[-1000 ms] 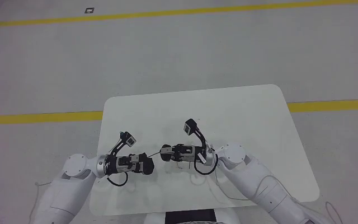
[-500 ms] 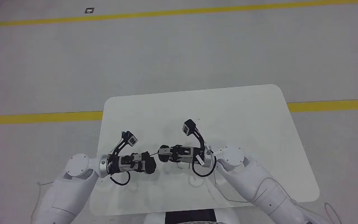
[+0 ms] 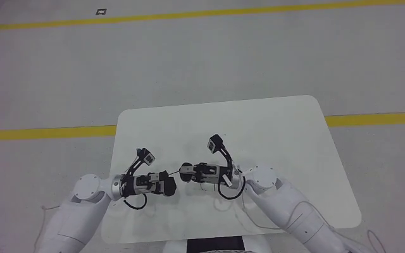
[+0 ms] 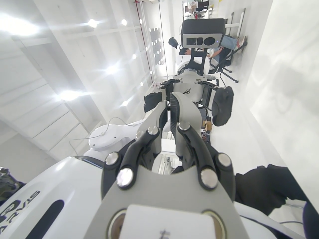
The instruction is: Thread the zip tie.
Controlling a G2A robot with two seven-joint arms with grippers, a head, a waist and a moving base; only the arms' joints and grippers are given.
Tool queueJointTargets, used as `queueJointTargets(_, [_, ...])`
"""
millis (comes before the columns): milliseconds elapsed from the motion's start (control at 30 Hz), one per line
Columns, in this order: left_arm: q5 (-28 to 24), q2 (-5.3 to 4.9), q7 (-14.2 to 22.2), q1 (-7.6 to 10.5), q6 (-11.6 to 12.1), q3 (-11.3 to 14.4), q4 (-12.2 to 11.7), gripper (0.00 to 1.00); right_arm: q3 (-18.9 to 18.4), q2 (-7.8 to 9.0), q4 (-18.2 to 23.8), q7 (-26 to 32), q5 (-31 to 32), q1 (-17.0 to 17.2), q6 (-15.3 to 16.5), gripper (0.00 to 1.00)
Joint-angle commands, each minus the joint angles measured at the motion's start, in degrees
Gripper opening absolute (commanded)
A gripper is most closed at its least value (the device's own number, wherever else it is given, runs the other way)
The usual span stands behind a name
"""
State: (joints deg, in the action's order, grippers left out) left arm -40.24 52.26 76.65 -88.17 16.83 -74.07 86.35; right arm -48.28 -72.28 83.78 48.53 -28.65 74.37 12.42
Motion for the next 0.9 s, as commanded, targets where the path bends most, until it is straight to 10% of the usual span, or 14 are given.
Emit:
queueJointTargets(0, [-0.1, -0.01, 0.0, 0.06, 0.0, 0.2, 0.0, 1.00, 0.4, -0.14, -0.2, -0.1, 0.0, -0.2, -0.2, 0.00])
queueJointTargets(333, [-0.4, -0.23, -0.1, 0.05, 0.4, 0.1, -0.2, 1.00, 1.0, -0.33, -1.0, -0.2, 1.3, -0.8, -1.4, 0.00])
queueJointTargets(633, [-0.1, -0.46, -0.1, -0.18, 0.5, 0.1, 0.1, 0.23, 0.1, 0.19, -0.4, 0.1, 3.9, -0.4, -3.6, 0.00])
queueJointTargets(867, [0.2, -0.56, 0.0, -0.01, 0.1, 0.6, 0.0, 0.06, 0.0, 0.39, 0.1, 0.6, 5.0, -0.3, -4.6, 0.00])
